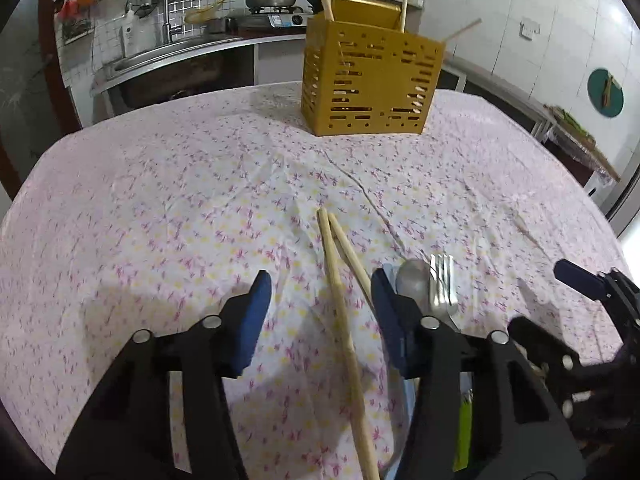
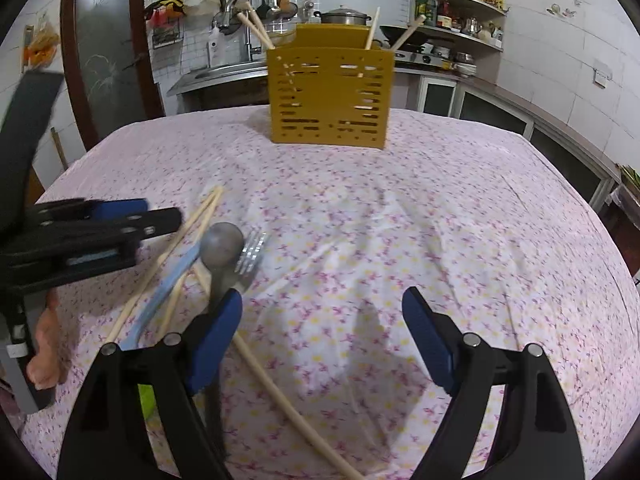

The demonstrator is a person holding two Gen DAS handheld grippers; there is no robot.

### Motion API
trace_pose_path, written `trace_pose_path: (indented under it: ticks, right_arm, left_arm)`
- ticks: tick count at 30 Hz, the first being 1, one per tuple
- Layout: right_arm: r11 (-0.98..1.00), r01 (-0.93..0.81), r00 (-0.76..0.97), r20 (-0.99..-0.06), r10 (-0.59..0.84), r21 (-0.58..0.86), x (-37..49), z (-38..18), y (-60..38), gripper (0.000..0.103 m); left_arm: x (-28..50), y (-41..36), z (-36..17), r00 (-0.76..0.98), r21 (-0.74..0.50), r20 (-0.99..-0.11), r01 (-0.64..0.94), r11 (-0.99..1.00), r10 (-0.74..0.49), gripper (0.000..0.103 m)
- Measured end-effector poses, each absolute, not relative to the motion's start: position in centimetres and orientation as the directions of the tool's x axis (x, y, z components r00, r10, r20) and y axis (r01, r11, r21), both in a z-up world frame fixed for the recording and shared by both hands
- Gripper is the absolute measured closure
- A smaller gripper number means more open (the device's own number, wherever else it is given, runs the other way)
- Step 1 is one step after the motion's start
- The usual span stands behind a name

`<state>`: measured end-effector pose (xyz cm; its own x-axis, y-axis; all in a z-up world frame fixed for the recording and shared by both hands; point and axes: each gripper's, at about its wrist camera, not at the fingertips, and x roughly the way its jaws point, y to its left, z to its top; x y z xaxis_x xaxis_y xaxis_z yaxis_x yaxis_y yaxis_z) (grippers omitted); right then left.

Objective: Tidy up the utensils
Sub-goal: 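Close the left gripper on a wooden chopstick while the right gripper grasps the gray spoon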

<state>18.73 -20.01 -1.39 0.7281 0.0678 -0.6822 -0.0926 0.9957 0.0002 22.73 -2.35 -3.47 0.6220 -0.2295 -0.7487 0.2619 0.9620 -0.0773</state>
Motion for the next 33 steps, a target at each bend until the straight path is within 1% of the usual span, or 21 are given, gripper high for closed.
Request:
trace_pose_path:
  ticks: [2, 4, 6, 10, 12, 14, 16, 18, 21, 24, 26, 29, 30, 32, 33]
  right_arm:
    - [0.996, -0.094, 0.725, -0.686, 0.070, 0.002, 19.0, -1.3, -19.5, 0.022]
    - [0.994, -0.105, 0.722, -0.688, 0.074, -0.003, 19.1, -1.3, -18.9, 0.023]
    - [0.993, -0.116, 0.716, -0.694, 0.074, -0.013, 19.3, -1.4, -18.0, 0.023]
    - [0.991, -0.132, 0.699, -0.710, 0.084, -0.012, 19.8, -1.6, -17.0, 0.030]
    - [0.991, -0.136, 0.691, -0.717, 0.092, -0.005, 20.2, -1.7, -16.6, 0.032]
    - [0.989, -0.149, 0.679, -0.726, 0.106, 0.006, 20.6, -1.9, -16.1, 0.036]
    - [0.989, -0.149, 0.666, -0.739, 0.100, 0.000, 21.2, -2.2, -15.6, 0.045]
    - [0.989, -0.146, 0.655, -0.747, 0.112, 0.020, 21.7, -2.5, -15.7, 0.048]
    - [0.989, -0.142, 0.643, -0.756, 0.126, 0.044, 22.1, -2.7, -16.1, 0.067]
    - [0.987, -0.136, 0.632, -0.760, 0.153, 0.086, 22.3, -2.8, -16.6, 0.067]
    - [0.987, -0.141, 0.635, -0.758, 0.147, 0.074, 22.2, -2.8, -16.5, 0.068]
    - [0.988, -0.142, 0.640, -0.756, 0.137, 0.058, 22.0, -2.7, -16.3, 0.082]
    - [0.989, -0.137, 0.641, -0.757, 0.130, 0.054, 22.0, -2.7, -16.4, 0.090]
    - [0.990, -0.127, 0.640, -0.757, 0.130, 0.063, 22.0, -2.8, -16.9, 0.091]
    - [0.990, -0.121, 0.639, -0.758, 0.132, 0.071, 22.0, -2.8, -17.2, 0.093]
  left_arm:
    - [23.7, -2.8, -3.6, 0.614, -0.069, -0.756, 0.267, 0.961, -0.225, 0.055]
    - [24.7, -3.2, -3.9, 0.593, -0.069, -0.773, 0.275, 0.959, -0.226, 0.061]
    - [25.4, -3.4, -4.5, 0.567, -0.071, -0.793, 0.276, 0.959, -0.222, 0.082]
    - [25.9, -3.2, -5.0, 0.546, -0.094, -0.803, 0.281, 0.955, -0.240, 0.084]
    - [25.9, -3.2, -5.0, 0.544, -0.099, -0.802, 0.287, 0.953, -0.247, 0.090]
    - [26.0, -3.4, -5.1, 0.538, -0.103, -0.804, 0.295, 0.950, -0.254, 0.092]
    - [26.3, -3.5, -5.2, 0.536, -0.107, -0.805, 0.293, 0.950, -0.256, 0.092]
    - [26.8, -3.6, -5.2, 0.532, -0.118, -0.805, 0.292, 0.949, -0.263, 0.093]
    - [27.2, -3.4, -5.2, 0.527, -0.131, -0.804, 0.291, 0.948, -0.274, 0.094]
    - [27.5, -3.7, -5.2, 0.527, -0.126, -0.807, 0.290, 0.949, -0.268, 0.095]
    - [27.5, -3.8, -5.2, 0.529, -0.118, -0.807, 0.292, 0.949, -0.263, 0.096]
    - [27.4, -3.8, -5.2, 0.531, -0.115, -0.805, 0.297, 0.948, -0.264, 0.096]
    - [27.4, -3.7, -5.2, 0.530, -0.122, -0.805, 0.295, 0.948, -0.268, 0.096]
    - [27.4, -3.6, -5.2, 0.529, -0.128, -0.804, 0.294, 0.947, -0.273, 0.096]
    - [27.4, -3.6, -5.2, 0.530, -0.126, -0.803, 0.295, 0.947, -0.272, 0.097]
